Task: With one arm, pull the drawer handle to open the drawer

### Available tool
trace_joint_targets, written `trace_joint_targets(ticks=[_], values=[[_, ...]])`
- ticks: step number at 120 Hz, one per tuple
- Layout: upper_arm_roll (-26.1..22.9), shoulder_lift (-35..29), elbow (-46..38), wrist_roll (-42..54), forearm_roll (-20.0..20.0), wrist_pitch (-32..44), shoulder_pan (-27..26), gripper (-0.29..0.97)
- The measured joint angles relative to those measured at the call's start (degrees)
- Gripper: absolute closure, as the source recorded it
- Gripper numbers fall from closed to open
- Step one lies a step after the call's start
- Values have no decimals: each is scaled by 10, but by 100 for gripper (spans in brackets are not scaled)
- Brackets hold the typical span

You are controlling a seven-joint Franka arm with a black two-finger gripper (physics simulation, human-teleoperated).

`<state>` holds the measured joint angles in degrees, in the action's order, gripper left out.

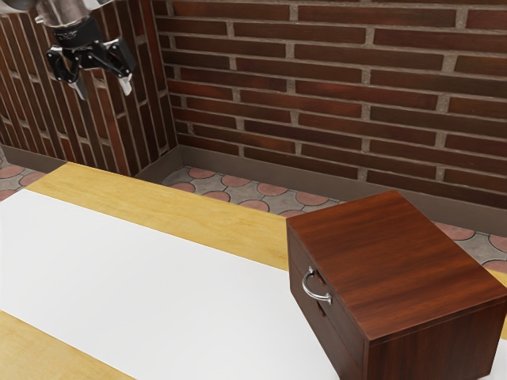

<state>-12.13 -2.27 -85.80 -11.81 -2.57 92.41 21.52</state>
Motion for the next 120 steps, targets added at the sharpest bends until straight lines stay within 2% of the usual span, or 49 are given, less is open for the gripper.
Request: trace_joint_targets(ticks=[18,30,43,58,74,93,106,120], values=[[1,3,2,-3,-1,0,-6,0],[-3,-5,100,-12,0,-30,-4,0],[-55,-10,133,-48,1,-69,19,0],[-80,-5,117,-106,3,-107,-29,0],[-80,-6,47,-153,-21,-104,-50,0],[-70,-55,-79,-201,-33,-22,-9,3],[-66,-88,-127,-229,-40,26,-6,5],[-60,-103,-193,-251,-79,92,-6,4]])
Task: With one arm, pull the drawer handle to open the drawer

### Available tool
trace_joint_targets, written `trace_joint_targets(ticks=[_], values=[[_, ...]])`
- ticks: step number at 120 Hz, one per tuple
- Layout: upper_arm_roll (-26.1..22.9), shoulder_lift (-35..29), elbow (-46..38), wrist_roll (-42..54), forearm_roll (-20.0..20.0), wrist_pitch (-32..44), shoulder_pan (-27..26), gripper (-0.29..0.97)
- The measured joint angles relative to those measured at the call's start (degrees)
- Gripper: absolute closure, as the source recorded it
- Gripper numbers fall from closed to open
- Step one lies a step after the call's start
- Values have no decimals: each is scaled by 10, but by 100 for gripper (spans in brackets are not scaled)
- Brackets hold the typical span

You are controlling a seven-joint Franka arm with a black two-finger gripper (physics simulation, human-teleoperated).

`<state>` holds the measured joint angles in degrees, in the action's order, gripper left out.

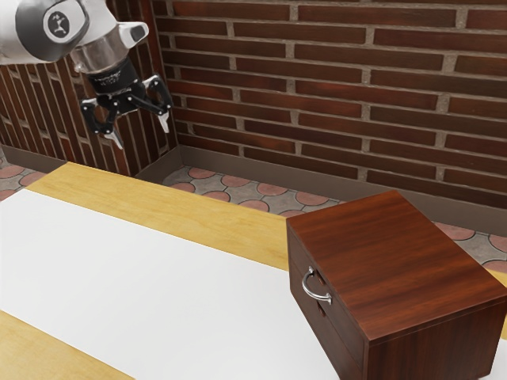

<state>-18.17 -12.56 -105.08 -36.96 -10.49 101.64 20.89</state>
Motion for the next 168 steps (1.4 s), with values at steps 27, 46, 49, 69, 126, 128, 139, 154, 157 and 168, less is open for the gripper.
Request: trace_joint_targets(ticks=[27,46,49,69,126,128,139,154,157,168], values=[[-17,-9,-115,-45,-103,142,0,14],[-45,-1,-157,-65,-124,236,-1,23],[-49,-1,-162,-67,-126,247,-1,23],[-84,-27,-205,-84,-153,297,-1,27],[-177,-8,-252,-121,-269,373,0,33],[-180,-6,-253,-121,-270,377,0,34],[-200,7,-255,-121,-273,397,0,36],[-222,28,-257,-115,-275,421,-1,39],[-226,34,-258,-114,-275,426,-1,39],[-235,47,-258,-108,-274,441,-1,40]])
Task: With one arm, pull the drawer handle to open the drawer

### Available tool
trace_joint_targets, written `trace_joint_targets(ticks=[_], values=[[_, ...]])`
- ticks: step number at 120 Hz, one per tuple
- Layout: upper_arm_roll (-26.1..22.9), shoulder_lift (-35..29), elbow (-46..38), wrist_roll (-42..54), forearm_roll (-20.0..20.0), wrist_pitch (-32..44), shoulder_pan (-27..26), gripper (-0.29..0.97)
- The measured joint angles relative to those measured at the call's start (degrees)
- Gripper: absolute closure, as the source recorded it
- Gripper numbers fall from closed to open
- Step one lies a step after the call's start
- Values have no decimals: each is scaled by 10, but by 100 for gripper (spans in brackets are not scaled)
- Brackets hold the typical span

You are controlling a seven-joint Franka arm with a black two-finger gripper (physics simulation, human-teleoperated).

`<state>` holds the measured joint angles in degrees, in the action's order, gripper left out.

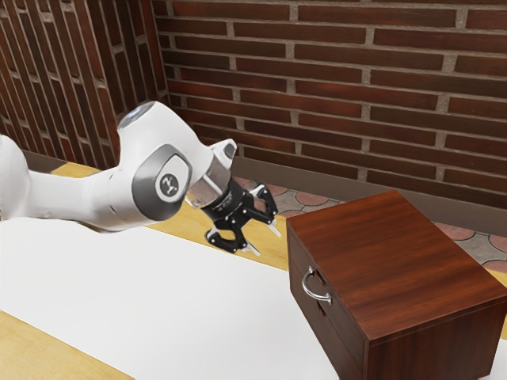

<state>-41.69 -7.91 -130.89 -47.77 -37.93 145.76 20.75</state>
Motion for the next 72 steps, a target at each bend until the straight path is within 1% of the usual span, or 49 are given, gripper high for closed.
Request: trace_joint_targets(ticks=[42,72], values=[[-28,57,0,51,1,41,-11,44],[-30,85,0,96,1,60,-47,46]])
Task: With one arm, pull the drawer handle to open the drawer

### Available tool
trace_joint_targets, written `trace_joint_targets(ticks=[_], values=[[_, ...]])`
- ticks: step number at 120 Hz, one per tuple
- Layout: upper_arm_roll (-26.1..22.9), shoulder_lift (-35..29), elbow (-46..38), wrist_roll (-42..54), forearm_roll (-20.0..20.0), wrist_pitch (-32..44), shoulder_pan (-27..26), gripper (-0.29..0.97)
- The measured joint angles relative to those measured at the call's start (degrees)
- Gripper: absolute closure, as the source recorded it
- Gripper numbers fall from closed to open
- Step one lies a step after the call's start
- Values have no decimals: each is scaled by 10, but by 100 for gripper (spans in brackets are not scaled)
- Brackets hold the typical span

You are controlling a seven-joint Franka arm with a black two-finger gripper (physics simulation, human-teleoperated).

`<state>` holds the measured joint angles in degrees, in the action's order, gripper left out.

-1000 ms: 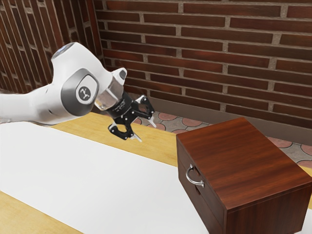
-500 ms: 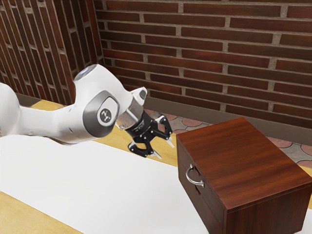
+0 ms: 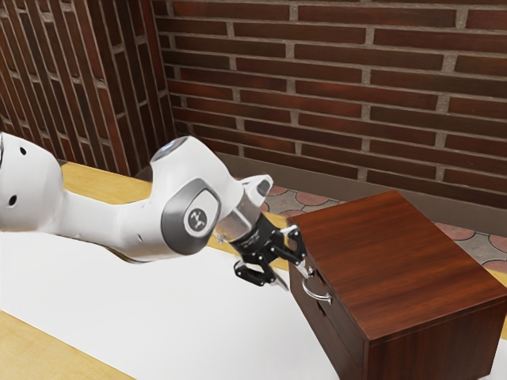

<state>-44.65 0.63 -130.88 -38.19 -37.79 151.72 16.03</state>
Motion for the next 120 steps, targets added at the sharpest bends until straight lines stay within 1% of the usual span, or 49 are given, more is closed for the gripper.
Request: trace_joint_targets(ticks=[19,52,120], values=[[0,14,0,22,0,10,-24,47],[1,24,1,49,1,22,28,48],[1,27,-3,78,0,29,7,51]])
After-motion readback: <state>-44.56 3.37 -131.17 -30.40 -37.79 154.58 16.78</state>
